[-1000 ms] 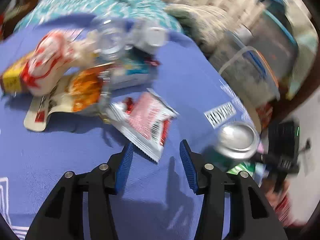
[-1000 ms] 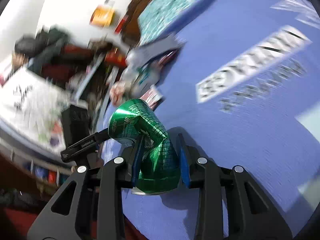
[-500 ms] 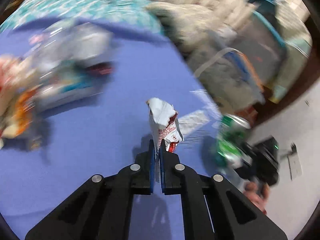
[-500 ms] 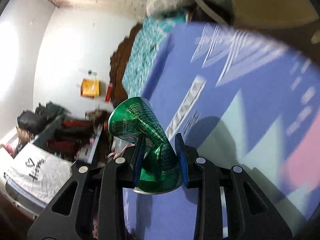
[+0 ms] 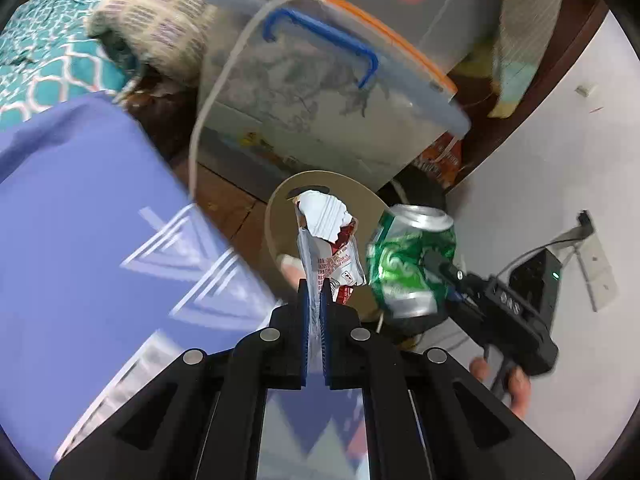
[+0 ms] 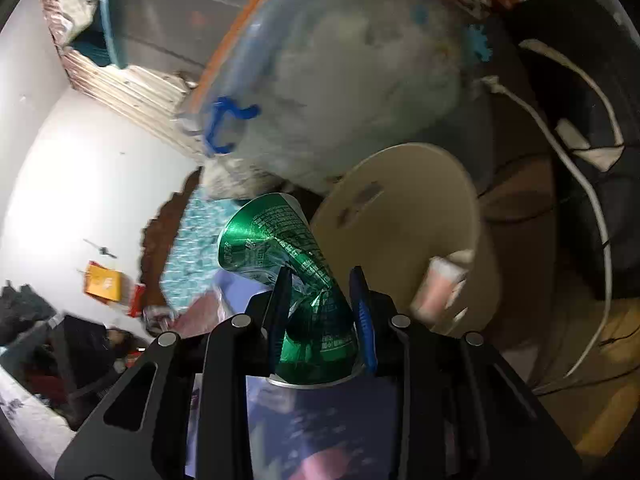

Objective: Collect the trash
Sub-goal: 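Carry can and wrapper over the wastebasket and open both tools, then move both open tools back to the table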

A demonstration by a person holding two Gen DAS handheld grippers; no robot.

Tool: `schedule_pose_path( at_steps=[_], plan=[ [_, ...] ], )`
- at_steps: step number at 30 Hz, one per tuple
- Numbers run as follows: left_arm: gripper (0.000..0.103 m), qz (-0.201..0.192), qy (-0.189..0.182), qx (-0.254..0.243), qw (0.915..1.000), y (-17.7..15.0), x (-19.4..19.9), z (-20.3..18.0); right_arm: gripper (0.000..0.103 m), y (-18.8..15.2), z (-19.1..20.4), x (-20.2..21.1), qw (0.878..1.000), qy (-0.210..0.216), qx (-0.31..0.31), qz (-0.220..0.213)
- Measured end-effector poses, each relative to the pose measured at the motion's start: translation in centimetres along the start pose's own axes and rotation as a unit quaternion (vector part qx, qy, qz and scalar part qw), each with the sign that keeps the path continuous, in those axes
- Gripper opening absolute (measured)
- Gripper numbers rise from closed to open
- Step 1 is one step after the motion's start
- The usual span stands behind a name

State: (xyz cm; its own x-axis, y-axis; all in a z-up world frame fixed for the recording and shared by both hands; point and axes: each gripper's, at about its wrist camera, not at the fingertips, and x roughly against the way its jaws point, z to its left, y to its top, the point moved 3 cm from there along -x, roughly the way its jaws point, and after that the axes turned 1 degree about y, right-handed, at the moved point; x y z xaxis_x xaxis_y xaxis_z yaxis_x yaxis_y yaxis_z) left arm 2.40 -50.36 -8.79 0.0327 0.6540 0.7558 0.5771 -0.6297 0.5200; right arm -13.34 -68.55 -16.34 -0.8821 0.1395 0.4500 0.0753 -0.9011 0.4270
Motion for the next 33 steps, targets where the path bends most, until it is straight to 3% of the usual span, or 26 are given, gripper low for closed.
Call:
schedule_pose_path(
  at_steps=[5,6,7,8,11,16,21,25,27,29,33],
  plan=[
    [0.011,0.017,0.028,-0.011,0.9994,1.4,-4.3,-1.1,0.038,0.6,-1.9,-1.8,0.999,-0.041,0.029,0.008],
    [0.032,0.023,0.041,-0.009,0.9989,1.4,-5.0,-1.1,0.047,0.6,-1.9,-2.2,0.998,-0.053,0.038,0.006],
    [0.049,0.030,0.056,-0.005,0.9979,1.4,-5.6,-1.0,0.074,0.5,-1.8,-2.2,0.997,-0.059,0.042,0.004],
    [0.069,0.025,0.073,-0.001,0.9970,1.5,-5.7,-0.8,0.081,0.5,-1.6,-2.0,0.997,-0.059,0.045,-0.009],
    [0.065,0.005,0.070,-0.009,0.9975,1.3,-4.3,-0.8,0.073,0.6,0.1,-0.8,0.995,-0.059,0.068,-0.036],
    [0.063,-0.048,0.060,-0.041,0.9962,-2.2,3.2,-0.2,0.065,-1.4,4.1,1.3,0.996,-0.005,0.076,-0.046],
    [0.065,-0.077,0.082,-0.047,0.9926,-9.2,11.6,4.4,0.056,-8.1,10.9,-1.7,0.990,0.067,0.119,0.037],
    [0.065,-0.100,0.120,0.005,0.9878,-14.9,18.7,10.7,0.049,-15.8,17.5,-6.0,0.969,0.115,0.168,0.140],
    [0.065,-0.120,0.149,0.044,0.9804,-17.9,22.8,14.2,0.049,-20.6,21.3,-7.9,0.952,0.132,0.203,0.188],
    [0.065,-0.141,0.196,0.081,0.9669,-20.5,26.5,17.4,0.049,-25.5,24.6,-9.6,0.932,0.143,0.242,0.230],
    [0.065,-0.164,0.299,0.143,0.9290,-24.5,32.6,24.1,0.051,-34.0,29.7,-12.5,0.894,0.155,0.299,0.296]
  ],
)
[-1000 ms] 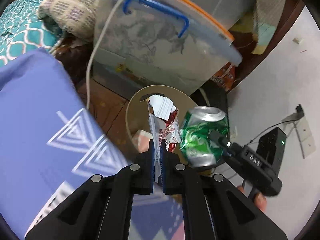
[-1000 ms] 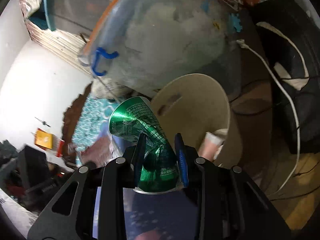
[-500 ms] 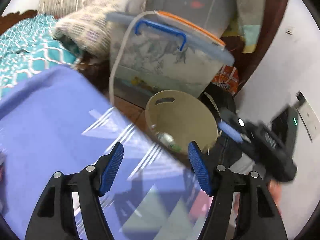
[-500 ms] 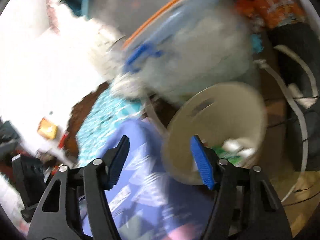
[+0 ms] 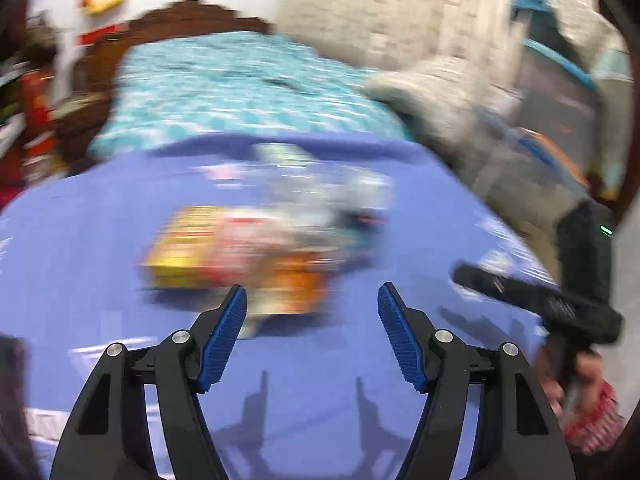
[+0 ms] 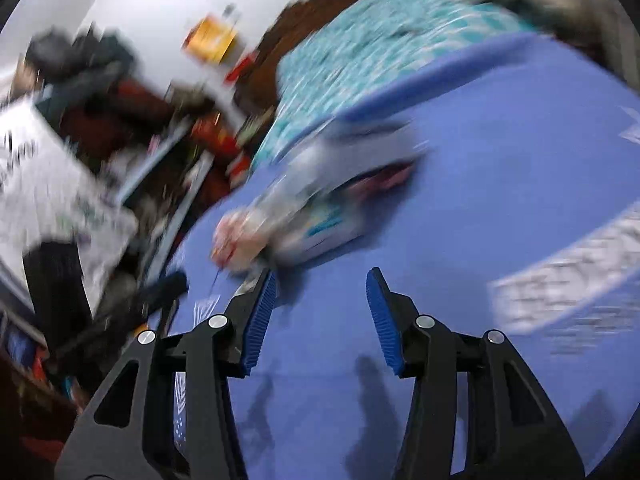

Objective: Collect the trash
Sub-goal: 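Move both open tools back to the table, then grasp the red-white plastic bag with the left tool while the right tool grasps the orange snack bag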

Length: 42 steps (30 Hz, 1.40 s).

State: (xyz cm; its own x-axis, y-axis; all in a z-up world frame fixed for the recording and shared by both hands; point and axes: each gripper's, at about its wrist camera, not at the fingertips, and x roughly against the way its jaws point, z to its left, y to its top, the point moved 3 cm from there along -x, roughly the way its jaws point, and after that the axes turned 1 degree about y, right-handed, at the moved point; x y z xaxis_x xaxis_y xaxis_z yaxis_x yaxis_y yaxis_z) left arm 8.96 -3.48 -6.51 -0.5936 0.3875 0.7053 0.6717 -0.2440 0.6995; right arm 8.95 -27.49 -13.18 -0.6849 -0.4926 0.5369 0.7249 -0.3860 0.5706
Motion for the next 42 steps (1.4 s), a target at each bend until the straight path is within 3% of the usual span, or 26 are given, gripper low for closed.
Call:
schedule_pose_path(
  at_steps=[2,5,9,10,11,12,13,18,21,23,27,28,30,31,32,36,40,42],
  plan=[
    [0.065,-0.003,0.019,0.005,0.9998,0.5,0.0,2.1,0.051,-0.1,2.1,-3.2,1.000,-0.005,0.017,0.017],
    [0.082,0.009,0.016,0.003,0.9998,1.5,-1.2,3.6,0.051,0.3,3.2,-6.5,0.999,-0.013,0.018,0.035],
    [0.081,0.010,0.017,-0.028,0.9994,3.1,-3.4,3.1,0.051,0.8,3.0,-8.9,0.999,-0.014,-0.002,0.048],
    [0.079,0.010,0.015,-0.032,0.9993,3.3,-3.8,3.1,0.040,0.8,2.9,-9.4,0.999,-0.012,-0.009,0.052],
    [0.065,0.012,0.015,-0.035,0.9992,3.4,-4.4,2.6,0.022,0.7,2.7,-9.8,0.998,-0.001,-0.020,0.062],
    [0.029,0.021,0.010,-0.039,0.9990,3.5,-5.1,2.4,0.022,0.3,2.6,-9.8,0.997,0.014,-0.031,0.071],
    [0.016,0.037,0.002,-0.040,0.9985,3.5,-6.1,2.4,0.022,0.1,2.4,-9.4,0.996,0.017,-0.042,0.071],
    [0.015,0.021,-0.045,-0.007,0.9987,1.2,-3.0,3.4,0.022,-2.1,1.7,-3.2,0.998,0.030,-0.049,0.040],
    [0.016,0.009,-0.105,0.007,0.9944,-1.3,0.4,3.1,0.022,-4.2,-0.7,2.0,0.997,0.031,-0.076,0.011],
    [0.016,0.017,-0.135,0.007,0.9906,-3.5,1.5,2.3,0.022,-6.0,-3.1,5.1,0.994,0.018,-0.109,-0.014],
    [0.017,0.053,-0.149,0.001,0.9875,-6.0,0.8,0.2,0.024,-9.6,-6.1,8.7,0.987,-0.030,-0.150,-0.046],
    [0.019,0.058,-0.149,-0.001,0.9871,-6.4,0.5,-0.3,0.026,-10.4,-6.3,9.4,0.987,-0.045,-0.146,-0.053],
    [0.023,0.060,-0.148,-0.002,0.9872,-6.7,0.2,-1.0,0.046,-11.3,-6.1,10.5,0.988,-0.066,-0.125,-0.064],
    [0.023,0.060,-0.147,-0.004,0.9874,-6.7,0.0,-1.3,0.076,-11.4,-5.7,11.3,0.988,-0.079,-0.107,-0.075],
    [0.023,0.061,-0.145,-0.007,0.9875,-6.5,-0.1,-1.6,0.083,-11.5,-5.2,12.0,0.987,-0.096,-0.088,-0.090],
    [0.023,0.069,-0.152,-0.009,0.9859,-6.2,-0.3,-2.3,0.072,-10.5,-4.3,13.3,0.987,-0.117,-0.041,-0.101],
    [0.023,0.085,-0.173,-0.016,0.9810,-6.4,0.3,-3.1,0.043,-8.2,-6.0,13.1,0.989,-0.107,-0.055,-0.090],
    [0.021,0.093,-0.186,-0.020,0.9780,-6.7,0.9,-3.5,0.037,-7.1,-6.5,11.8,0.991,-0.105,-0.051,-0.069]
  ],
)
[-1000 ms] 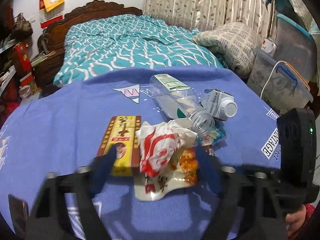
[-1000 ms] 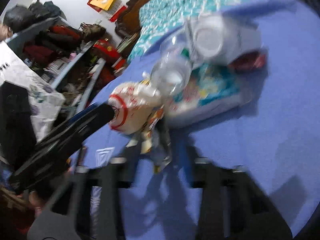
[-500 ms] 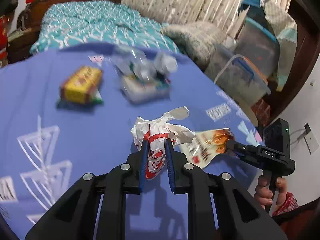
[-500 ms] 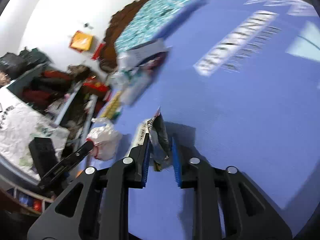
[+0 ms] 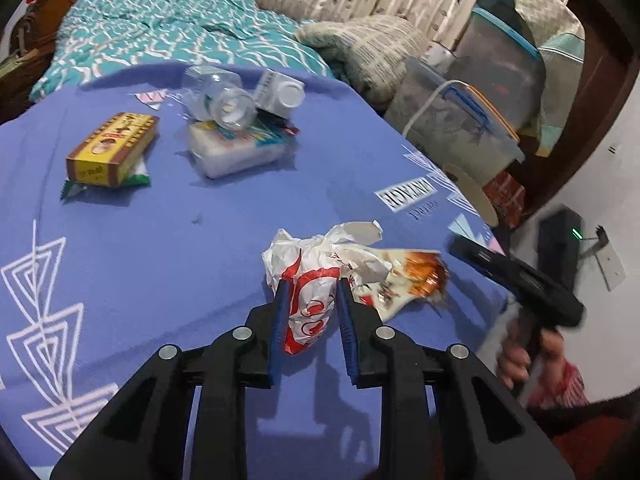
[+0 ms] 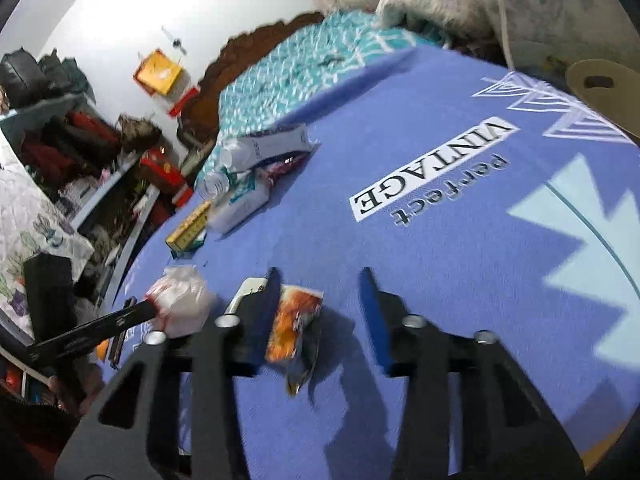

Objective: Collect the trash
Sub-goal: 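Grasp the red-white plastic bag with the left tool while the right tool grasps the orange snack bag, then carry both bags over the wastebasket and open both tools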

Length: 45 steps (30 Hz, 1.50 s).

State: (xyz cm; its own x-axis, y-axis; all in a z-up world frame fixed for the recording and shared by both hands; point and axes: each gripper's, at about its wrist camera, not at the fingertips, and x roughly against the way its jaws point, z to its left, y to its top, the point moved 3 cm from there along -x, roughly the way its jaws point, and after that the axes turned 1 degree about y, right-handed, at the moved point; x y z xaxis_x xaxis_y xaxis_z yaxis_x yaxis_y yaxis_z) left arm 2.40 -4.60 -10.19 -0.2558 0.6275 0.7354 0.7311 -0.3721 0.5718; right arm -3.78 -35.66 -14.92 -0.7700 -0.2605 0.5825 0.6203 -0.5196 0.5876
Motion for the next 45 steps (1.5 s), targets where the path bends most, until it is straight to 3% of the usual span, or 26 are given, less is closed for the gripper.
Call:
schedule_pose_path(
  at_steps=[2,7,11,14,16,18,19,21,25,27,30,32,34,36,38,41,45],
  plan=[
    [0.021,0.016,-0.010,-0.006,0.9998,-0.5,0.3,-0.5,0.031,0.3,-0.1,-1.2,1.000,0.006,-0.004,0.021],
    [0.021,0.054,-0.036,-0.005,0.9979,-2.3,-0.2,-1.8,0.031,-1.5,-0.4,-1.9,0.997,0.017,-0.029,0.072],
    [0.021,0.051,-0.036,-0.006,0.9981,-2.5,-1.2,-2.5,0.033,-5.2,1.4,-0.2,0.992,0.064,-0.024,0.111],
    [0.022,0.046,-0.027,-0.004,0.9986,-1.9,-1.6,-2.4,0.033,-6.8,3.6,1.1,0.986,0.101,0.018,0.128],
    [0.022,0.045,-0.027,0.004,0.9986,-1.5,-1.8,-2.0,0.034,-6.4,3.7,2.3,0.988,0.098,0.040,0.116],
    [0.022,0.043,-0.025,0.010,0.9987,-1.3,-1.9,-1.7,0.042,-5.2,2.5,3.4,0.991,0.082,0.035,0.096],
    [0.022,0.043,-0.025,0.013,0.9987,-1.2,-1.9,-1.6,0.054,-4.4,1.7,4.0,0.993,0.074,0.027,0.084],
    [0.022,0.042,-0.026,0.017,0.9986,-1.4,-1.8,-1.5,0.057,-2.7,0.0,4.7,0.995,0.070,0.005,0.066],
    [0.022,0.039,-0.025,0.022,0.9987,-1.6,-1.7,-1.3,0.057,-0.3,-2.1,2.4,0.993,0.067,-0.011,0.100],
    [0.022,0.038,-0.022,0.023,0.9988,-1.6,-1.7,-1.3,0.057,0.3,-2.2,0.5,0.986,0.101,-0.026,0.133],
    [0.021,0.037,-0.016,0.017,0.9990,-1.6,-1.6,-1.6,0.044,0.1,-0.9,-2.1,0.973,0.126,-0.027,0.190],
    [0.018,0.037,-0.013,0.010,0.9992,-1.5,-1.7,-1.9,0.019,-0.9,0.6,-3.6,0.963,0.139,-0.021,0.231],
    [0.016,0.038,-0.014,0.005,0.9992,-1.2,-1.8,-2.3,0.014,-2.1,1.0,-4.0,0.956,0.150,-0.014,0.253],
    [0.015,0.040,-0.022,-0.003,0.9990,-0.4,-2.0,-2.9,0.010,-2.2,0.1,-3.1,0.960,0.157,-0.029,0.231],
    [0.015,0.047,-0.033,-0.014,0.9983,0.8,-2.7,-3.8,0.008,-0.7,-2.3,-1.2,0.969,0.164,-0.068,0.173],
    [0.015,0.057,-0.054,-0.058,0.9952,4.1,-5.4,-7.2,0.008,1.8,-7.6,2.4,0.982,0.128,-0.116,0.074],
    [0.015,0.086,-0.103,-0.102,0.9857,9.1,-11.3,-13.0,0.008,4.5,-15.0,7.5,0.981,0.074,-0.175,-0.035]
  ],
)
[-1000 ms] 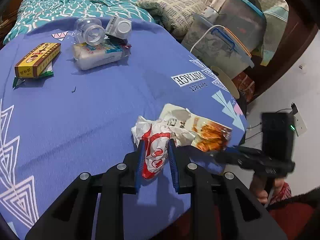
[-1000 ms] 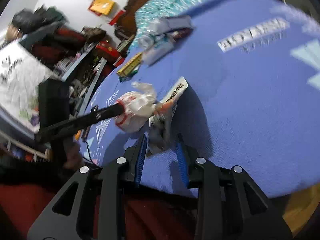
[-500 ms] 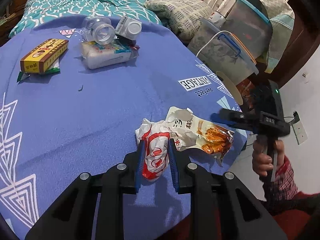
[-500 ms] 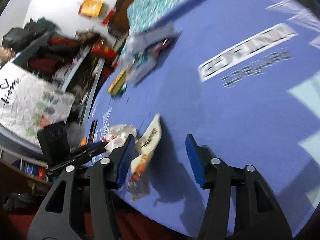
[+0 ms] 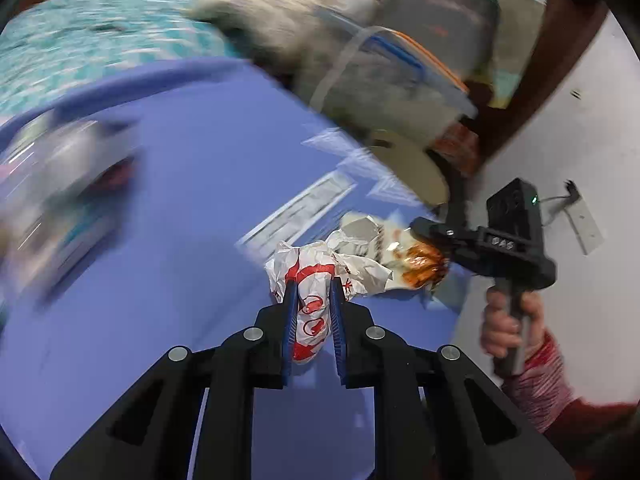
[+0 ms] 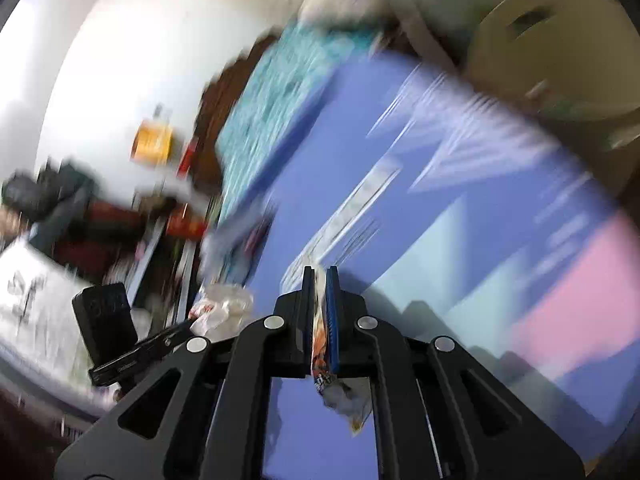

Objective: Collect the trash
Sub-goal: 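Carry both bags over the wastebasket and open both tools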

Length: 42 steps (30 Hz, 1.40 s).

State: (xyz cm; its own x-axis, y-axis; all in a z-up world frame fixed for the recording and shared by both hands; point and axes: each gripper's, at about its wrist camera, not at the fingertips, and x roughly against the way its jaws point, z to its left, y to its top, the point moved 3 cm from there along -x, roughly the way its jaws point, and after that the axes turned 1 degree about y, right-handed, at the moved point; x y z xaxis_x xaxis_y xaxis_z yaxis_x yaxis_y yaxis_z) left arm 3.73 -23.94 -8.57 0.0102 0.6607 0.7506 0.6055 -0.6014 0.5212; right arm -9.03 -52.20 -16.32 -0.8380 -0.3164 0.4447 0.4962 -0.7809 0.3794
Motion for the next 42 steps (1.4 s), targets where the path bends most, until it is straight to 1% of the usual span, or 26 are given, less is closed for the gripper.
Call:
schedule_pose_path(
  at_steps=[2,6,8,9,10,12,13,14,15,16,17,18,19,22,23,24,25,26,27,28,32,36,38,40,41,42],
  plan=[
    [0.015,0.016,-0.035,-0.018,0.9991,4.0,-3.6,-2.6,0.008,2.7,-2.1,3.0,0.998,-0.014,-0.017,-0.057],
    [0.015,0.038,-0.060,-0.053,0.9961,9.8,-10.4,-8.1,0.008,7.9,-6.2,8.0,0.987,-0.027,-0.058,-0.150],
    [0.015,0.053,-0.054,-0.057,0.9955,12.2,-14.0,-9.9,0.008,10.0,-7.5,8.8,0.983,-0.034,-0.068,-0.167],
    [0.015,0.057,-0.056,-0.056,0.9953,12.6,-15.0,-10.4,0.009,10.6,-7.8,8.9,0.984,-0.023,-0.070,-0.163],
    [0.015,0.062,-0.063,-0.052,0.9947,13.1,-15.8,-10.8,0.011,10.5,-7.2,8.7,0.987,-0.014,-0.059,-0.152],
    [0.015,0.057,-0.075,-0.050,0.9943,13.3,-16.1,-11.3,0.012,8.9,-4.8,8.3,0.991,-0.036,-0.007,-0.127],
    [0.015,0.052,-0.078,-0.053,0.9943,13.2,-15.9,-11.2,0.025,7.8,-3.5,7.6,0.993,-0.039,0.021,-0.111],
    [0.015,0.048,-0.070,-0.054,0.9949,13.1,-15.8,-10.8,0.068,6.4,-2.3,7.2,0.994,-0.038,0.054,-0.091],
    [0.015,0.047,-0.063,-0.053,0.9955,13.2,-15.7,-10.3,0.090,4.9,-1.2,6.6,0.992,-0.050,0.087,-0.072],
    [0.015,0.048,-0.060,-0.049,0.9958,13.1,-15.6,-9.8,0.096,3.4,-0.6,6.3,0.989,-0.064,0.114,-0.067],
    [0.015,0.050,-0.063,-0.041,0.9959,13.0,-15.5,-9.3,0.086,2.0,-0.1,5.9,0.986,-0.071,0.139,-0.067],
    [0.015,0.050,-0.063,-0.037,0.9961,13.1,-15.6,-9.1,0.078,0.9,0.3,5.0,0.984,-0.075,0.157,-0.042],
    [0.015,0.050,-0.061,-0.036,0.9962,13.0,-15.5,-8.8,0.065,0.3,-0.1,4.5,0.983,-0.081,0.162,-0.020],
    [0.015,0.051,-0.060,-0.033,0.9964,13.0,-15.4,-8.6,0.063,-0.6,-1.2,2.3,0.985,-0.095,0.143,0.011],
    [0.015,0.052,-0.060,-0.033,0.9963,12.9,-15.3,-8.7,0.057,-0.6,-1.6,1.7,0.987,-0.095,0.132,0.014],
    [0.015,0.052,-0.061,-0.035,0.9962,12.9,-15.3,-8.8,0.045,-0.4,-1.6,1.5,0.988,-0.093,0.126,0.012],
    [0.015,0.052,-0.060,-0.038,0.9961,12.9,-15.2,-9.0,0.020,-0.5,-1.5,1.3,0.988,-0.092,0.125,0.021],
    [0.015,0.051,-0.059,-0.041,0.9961,13.0,-15.2,-9.2,0.016,-0.3,-1.5,1.1,0.989,-0.078,0.119,0.032],
    [0.015,0.051,-0.057,-0.044,0.9961,13.0,-15.2,-9.4,0.015,-0.5,-1.3,1.2,0.992,-0.058,0.111,0.028],
    [0.015,0.050,-0.056,-0.045,0.9962,13.2,-15.3,-9.5,0.015,-0.3,-1.2,1.6,0.992,-0.056,0.111,0.023],
    [0.015,0.050,-0.055,-0.042,0.9964,14.2,-16.1,-10.1,0.015,2.0,-1.6,5.1,0.993,-0.067,0.089,-0.050],
    [0.015,0.035,-0.055,-0.043,0.9969,16.8,-17.3,-12.0,0.015,6.0,-3.5,10.1,0.981,-0.107,0.060,-0.148],
    [0.016,0.032,-0.053,-0.047,0.9970,18.1,-18.6,-13.4,0.015,8.1,-4.7,11.8,0.972,-0.130,0.046,-0.190],
    [0.017,0.036,-0.048,-0.049,0.9970,18.9,-20.4,-14.5,0.016,9.7,-5.7,11.9,0.966,-0.153,0.041,-0.202],
    [0.021,0.037,-0.039,-0.050,0.9973,19.3,-21.4,-14.9,0.019,10.5,-6.1,11.4,0.964,-0.166,0.040,-0.205],
    [0.034,0.038,-0.031,-0.051,0.9975,19.4,-22.2,-15.2,0.019,11.0,-6.6,10.8,0.962,-0.176,0.041,-0.206]
  ],
)
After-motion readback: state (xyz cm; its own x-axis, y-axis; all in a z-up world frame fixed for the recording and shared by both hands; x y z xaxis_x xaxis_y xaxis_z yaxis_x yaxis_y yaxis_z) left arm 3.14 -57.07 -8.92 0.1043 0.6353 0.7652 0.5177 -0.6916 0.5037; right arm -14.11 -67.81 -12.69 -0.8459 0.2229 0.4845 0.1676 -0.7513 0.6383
